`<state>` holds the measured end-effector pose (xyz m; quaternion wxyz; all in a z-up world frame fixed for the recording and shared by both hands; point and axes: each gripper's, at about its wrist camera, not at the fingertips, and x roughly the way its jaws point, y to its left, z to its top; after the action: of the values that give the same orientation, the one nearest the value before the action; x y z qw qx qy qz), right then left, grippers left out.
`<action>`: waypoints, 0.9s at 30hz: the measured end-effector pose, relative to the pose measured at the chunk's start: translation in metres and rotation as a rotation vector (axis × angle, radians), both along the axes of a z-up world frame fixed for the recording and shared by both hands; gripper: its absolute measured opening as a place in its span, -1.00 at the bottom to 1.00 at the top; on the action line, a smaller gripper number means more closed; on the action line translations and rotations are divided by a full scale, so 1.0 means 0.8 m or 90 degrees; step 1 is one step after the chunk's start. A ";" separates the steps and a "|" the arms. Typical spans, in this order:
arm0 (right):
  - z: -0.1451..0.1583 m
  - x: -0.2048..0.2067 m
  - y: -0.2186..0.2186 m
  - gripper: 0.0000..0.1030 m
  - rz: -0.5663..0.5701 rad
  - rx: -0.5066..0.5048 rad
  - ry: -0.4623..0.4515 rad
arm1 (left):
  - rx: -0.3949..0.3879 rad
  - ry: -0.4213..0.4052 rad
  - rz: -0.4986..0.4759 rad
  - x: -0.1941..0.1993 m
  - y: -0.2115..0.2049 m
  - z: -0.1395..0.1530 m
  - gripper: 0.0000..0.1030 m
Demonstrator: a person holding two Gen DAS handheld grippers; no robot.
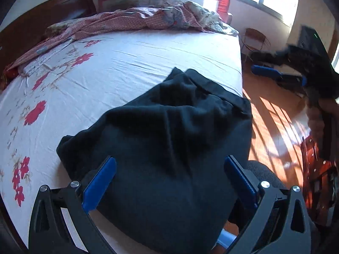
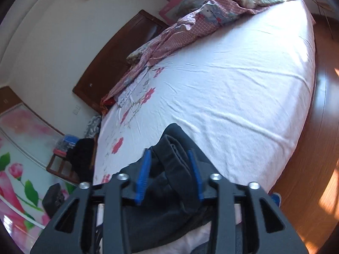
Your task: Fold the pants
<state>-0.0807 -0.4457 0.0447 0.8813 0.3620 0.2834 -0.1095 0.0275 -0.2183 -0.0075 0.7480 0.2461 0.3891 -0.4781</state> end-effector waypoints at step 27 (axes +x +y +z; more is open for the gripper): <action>-0.029 0.097 -0.001 -0.75 0.058 -0.061 0.101 | 0.025 0.108 -0.195 -0.073 -0.004 -0.010 0.97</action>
<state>-0.0029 -0.4463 0.0214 0.8764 0.2964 0.3631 -0.1107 -0.0311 -0.2212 -0.0155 0.6261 0.2755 0.4181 -0.5977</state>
